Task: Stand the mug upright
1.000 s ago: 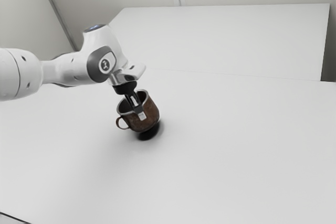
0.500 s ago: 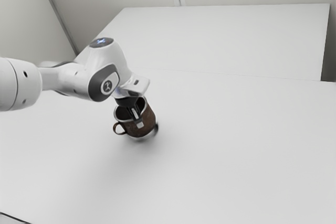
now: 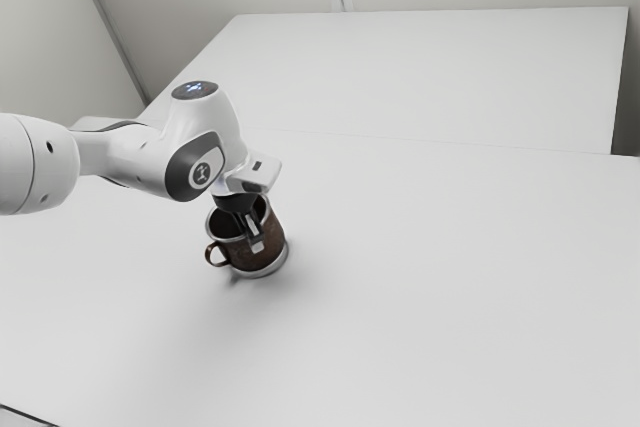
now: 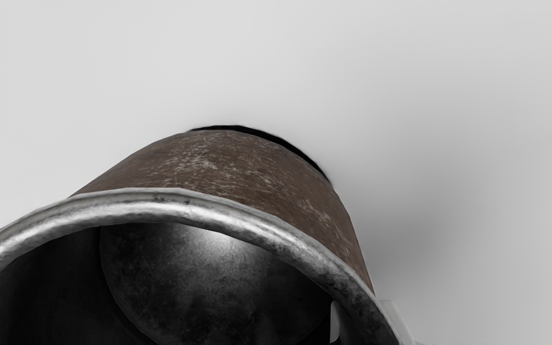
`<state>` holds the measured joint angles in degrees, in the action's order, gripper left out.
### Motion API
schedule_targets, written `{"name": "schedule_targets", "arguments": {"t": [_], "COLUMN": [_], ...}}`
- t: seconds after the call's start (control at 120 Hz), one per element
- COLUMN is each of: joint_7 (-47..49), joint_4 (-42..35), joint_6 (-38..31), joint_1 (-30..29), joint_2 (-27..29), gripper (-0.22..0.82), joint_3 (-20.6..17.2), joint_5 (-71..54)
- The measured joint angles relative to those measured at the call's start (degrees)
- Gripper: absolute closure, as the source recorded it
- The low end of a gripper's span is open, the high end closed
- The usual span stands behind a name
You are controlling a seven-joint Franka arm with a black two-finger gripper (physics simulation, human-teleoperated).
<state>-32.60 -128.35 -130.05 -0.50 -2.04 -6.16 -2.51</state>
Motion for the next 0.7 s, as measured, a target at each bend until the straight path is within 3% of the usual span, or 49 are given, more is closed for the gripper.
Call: {"name": "schedule_targets", "arguments": {"t": [0.158,0.283,0.458,0.7], "joint_7": [0.6,1.0,1.5,4.9], "joint_4": [0.1,0.0,0.0,0.4], "joint_6": [0.4,0.5,0.6,2.2], "joint_1": [0.2,0.5,0.7,1.0], "joint_2": [0.3,0.8,1.6,5.4], "gripper": [0.39,0.22,0.09,0.03], "joint_3": [0.0,0.0,0.0,0.5], "joint_5": [0.2,0.3,0.3,1.1]}}
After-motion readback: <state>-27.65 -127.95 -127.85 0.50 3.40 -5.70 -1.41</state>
